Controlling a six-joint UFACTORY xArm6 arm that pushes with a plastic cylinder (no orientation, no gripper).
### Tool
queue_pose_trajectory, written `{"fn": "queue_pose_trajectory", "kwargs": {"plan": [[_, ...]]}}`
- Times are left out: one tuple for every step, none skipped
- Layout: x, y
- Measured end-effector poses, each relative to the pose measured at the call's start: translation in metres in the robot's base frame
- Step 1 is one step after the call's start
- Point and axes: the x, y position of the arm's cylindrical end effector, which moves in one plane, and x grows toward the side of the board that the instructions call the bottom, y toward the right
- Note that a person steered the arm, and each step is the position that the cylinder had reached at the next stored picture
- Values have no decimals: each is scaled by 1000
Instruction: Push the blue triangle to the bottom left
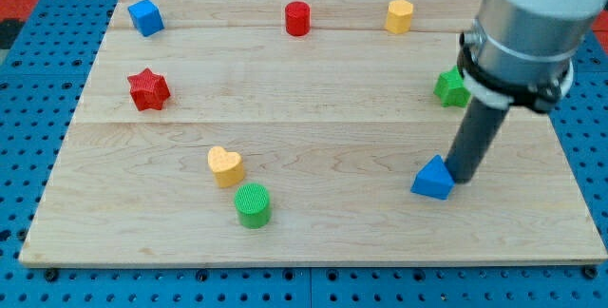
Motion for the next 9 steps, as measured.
{"fn": "queue_pose_trajectory", "kwargs": {"plan": [[-3,-104],[-14,-164],[13,-127],[60,-126],[43,-150],[-10,-158],[-49,-168],[-47,-161],[-28,-133]]}}
